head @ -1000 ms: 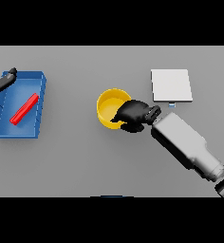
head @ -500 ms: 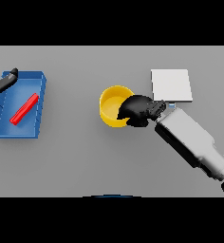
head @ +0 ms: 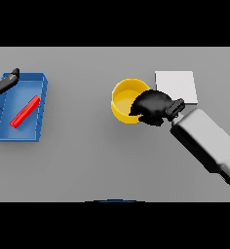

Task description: Pick up the red beaker and tilt it to pour out 1 green nut into yellow bowl. Pick up the yellow bowl and place it on the metallic measuring scale.

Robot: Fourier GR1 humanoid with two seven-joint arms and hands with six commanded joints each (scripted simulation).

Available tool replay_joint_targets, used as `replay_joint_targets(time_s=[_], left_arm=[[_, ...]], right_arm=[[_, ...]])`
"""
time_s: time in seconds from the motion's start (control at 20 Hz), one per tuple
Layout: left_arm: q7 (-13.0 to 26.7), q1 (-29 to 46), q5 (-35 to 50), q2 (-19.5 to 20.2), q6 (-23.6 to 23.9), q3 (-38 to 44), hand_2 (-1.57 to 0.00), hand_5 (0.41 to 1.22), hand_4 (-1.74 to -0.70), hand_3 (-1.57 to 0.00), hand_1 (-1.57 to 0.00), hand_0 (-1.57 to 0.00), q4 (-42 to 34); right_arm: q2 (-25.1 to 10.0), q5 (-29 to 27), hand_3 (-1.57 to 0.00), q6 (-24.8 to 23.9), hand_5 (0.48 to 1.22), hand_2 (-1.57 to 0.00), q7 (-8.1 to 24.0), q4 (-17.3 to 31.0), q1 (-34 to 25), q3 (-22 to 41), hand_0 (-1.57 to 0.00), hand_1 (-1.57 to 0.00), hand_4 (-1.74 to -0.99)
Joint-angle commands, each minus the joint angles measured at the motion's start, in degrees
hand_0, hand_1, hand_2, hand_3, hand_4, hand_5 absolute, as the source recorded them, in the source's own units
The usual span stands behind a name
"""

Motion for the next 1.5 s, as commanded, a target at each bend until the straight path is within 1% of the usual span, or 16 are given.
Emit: replay_joint_targets(time_s=[0.0, 0.1, 0.2, 0.25, 0.35, 0.55, 0.6, 0.65, 0.75, 0.85, 0.9, 1.0, 1.1, 1.3, 1.35, 1.45], left_arm=[[0.14, 0.05, 0.22, 0.22, -0.09, 0.20, 0.00, 0.704, -0.80, 0.00, 0.00, 0.00, -0.30], [1.25, 0.51, 1.02, 0.82, -0.44, 0.89, 0.00, 0.710, -0.81, 0.00, 0.00, 0.00, -0.85], [2.41, 0.86, 1.54, 0.46, -0.27, 0.84, 0.00, 0.723, -0.83, 0.00, 0.00, 0.00, -2.09], [2.51, 1.48, 1.59, 0.42, -0.15, 0.77, 0.00, 0.728, -0.83, 0.00, 0.00, 0.00, -2.65], [2.97, 1.35, 1.78, 0.25, -0.15, 0.82, 0.00, 0.737, -0.84, 0.00, 0.00, 0.00, -2.64], [4.22, 1.54, 1.95, 0.56, 0.00, 1.04, 0.00, 0.754, -0.85, 0.00, 0.00, 0.00, -3.37], [4.99, 1.19, 1.83, 0.57, 0.25, 1.08, 0.00, 0.758, -0.85, 0.00, 0.00, 0.00, -3.42], [4.31, 1.79, 1.91, 0.65, 0.17, 1.10, 0.00, 0.760, -0.85, 0.00, 0.00, 0.00, -3.71], [6.11, 2.36, 2.56, 0.83, 0.14, 1.25, 0.00, 0.762, -0.86, 0.00, 0.00, 0.00, -5.31], [6.84, 2.65, 2.47, 0.65, 0.19, 0.89, 0.00, 0.773, -0.86, 0.00, 0.00, 0.00, -5.94], [7.07, 2.45, 2.16, 0.43, 0.60, 0.81, 0.00, 0.779, -0.86, 0.00, 0.00, 0.00, -5.63], [6.99, 1.59, 1.59, 0.01, 0.72, 0.44, 0.00, 0.789, -0.86, 0.00, 0.00, 0.00, -4.41], [6.98, 1.68, 1.04, 0.01, 0.96, 0.01, 0.00, 0.802, -0.86, 0.00, 0.00, 0.00, -4.86], [8.14, 1.48, 1.32, 0.43, 0.56, 0.30, 0.00, 0.807, -0.85, 0.00, 0.00, 0.00, -4.68], [7.55, 1.90, 1.18, 0.13, 0.75, 0.08, 0.00, 0.802, -0.85, 0.00, 0.00, 0.00, -4.77], [7.59, 1.81, 1.53, 0.85, 0.21, 0.43, 0.00, 0.796, -0.85, 0.00, 0.00, 0.00, -5.26]], right_arm=[[-0.35, -0.38, -1.18, -0.08, 1.219, -1.52, 0.76, -0.20, 0.07, -1.05, -1.52, -1.57, -1.740], [-2.17, -0.37, -1.19, -0.36, 1.220, -1.49, 1.85, 0.22, -0.49, -2.59, -1.54, -1.57, -1.740], [-3.84, -0.22, -1.17, -2.80, 1.220, -1.50, 0.24, 2.26, -1.50, -4.08, -1.55, -1.57, -1.741], [-4.25, -0.28, -1.17, -3.66, 1.220, -1.52, 0.22, 3.40, -2.28, -4.83, -1.55, -1.57, -1.741], [-4.85, -0.03, -1.16, -6.31, 1.221, -1.53, -0.32, 6.38, -3.33, -6.04, -1.56, -1.57, -1.741], [-6.20, 0.60, -1.16, -10.57, 1.221, -1.55, -1.72, 14.33, -5.62, -8.01, -1.57, -1.57, -1.741], [-6.00, 0.73, -1.15, -11.63, 1.221, -1.56, -1.80, 16.10, -6.09, -8.25, -1.57, -1.57, -1.741], [-5.83, 0.84, -1.15, -12.47, 1.221, -1.55, -1.95, 17.60, -6.34, -8.44, -1.57, -1.57, -1.741], [-5.79, 0.79, -1.17, -13.84, 1.221, -1.53, -2.63, 20.72, -6.50, -8.84, -1.57, -1.57, -1.741], [-5.31, 0.91, -1.17, -14.95, 1.221, -1.52, -1.87, 23.60, -6.85, -9.13, -1.57, -1.57, -1.741], [-5.01, 1.08, -1.18, -16.09, 1.221, -1.50, -2.87, 26.18, -7.35, -9.27, -1.57, -1.57, -1.741], [-4.85, 1.05, -1.24, -17.53, 1.221, -1.45, -3.45, 29.25, -7.90, -9.74, -1.57, -1.57, -1.741], [-3.71, 1.11, -1.32, -18.68, 1.221, -1.41, -3.95, 32.78, -8.47, -9.74, -1.57, -1.57, -1.741], [-3.39, 0.67, -1.38, -19.39, 1.221, -1.38, -4.98, 35.69, -8.42, -9.89, -1.57, -1.57, -1.741], [-3.05, 0.91, -1.39, -19.78, 1.221, -1.38, -5.03, 36.23, -8.50, -9.63, -1.57, -1.57, -1.741], [-3.19, 0.78, -1.42, -19.33, 1.221, -1.38, -4.85, 36.12, -8.12, -9.54, -1.57, -1.57, -1.741]])
